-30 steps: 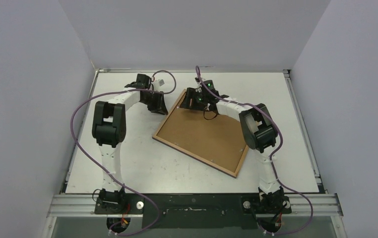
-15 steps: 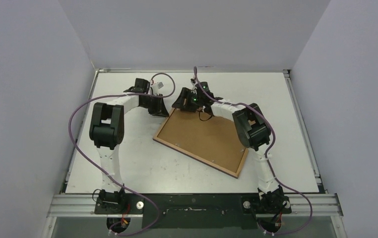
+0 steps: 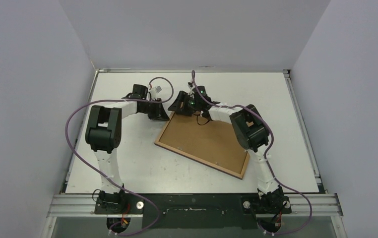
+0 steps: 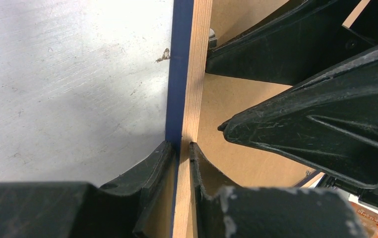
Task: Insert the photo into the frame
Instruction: Install the photo frame at the center of the board.
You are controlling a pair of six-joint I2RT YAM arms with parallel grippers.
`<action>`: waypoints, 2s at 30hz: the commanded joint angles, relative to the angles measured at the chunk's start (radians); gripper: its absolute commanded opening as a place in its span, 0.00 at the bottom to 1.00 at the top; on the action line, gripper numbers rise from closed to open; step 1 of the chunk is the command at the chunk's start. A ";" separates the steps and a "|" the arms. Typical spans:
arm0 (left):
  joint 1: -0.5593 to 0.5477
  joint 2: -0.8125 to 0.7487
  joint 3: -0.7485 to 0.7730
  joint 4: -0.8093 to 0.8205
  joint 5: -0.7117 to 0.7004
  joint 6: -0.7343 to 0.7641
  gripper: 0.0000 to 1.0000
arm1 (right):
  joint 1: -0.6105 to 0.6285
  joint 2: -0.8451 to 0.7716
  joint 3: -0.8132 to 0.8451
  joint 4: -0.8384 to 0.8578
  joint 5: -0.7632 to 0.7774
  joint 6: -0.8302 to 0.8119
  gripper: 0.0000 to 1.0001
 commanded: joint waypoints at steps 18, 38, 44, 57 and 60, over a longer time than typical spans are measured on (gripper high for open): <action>-0.010 -0.065 -0.086 0.008 0.020 -0.025 0.13 | -0.038 -0.162 -0.194 0.074 0.005 0.018 0.60; -0.015 -0.081 -0.127 0.031 0.027 -0.012 0.13 | -0.003 -0.090 -0.134 0.081 0.002 0.046 0.60; -0.015 -0.083 -0.136 0.030 0.032 -0.009 0.12 | -0.001 -0.076 -0.099 0.053 0.018 0.025 0.60; -0.014 -0.081 -0.134 0.028 0.037 -0.010 0.12 | 0.023 -0.063 -0.105 0.060 -0.001 0.041 0.60; -0.013 -0.080 -0.135 0.029 0.037 -0.007 0.12 | 0.020 -0.080 -0.136 0.068 0.003 0.043 0.60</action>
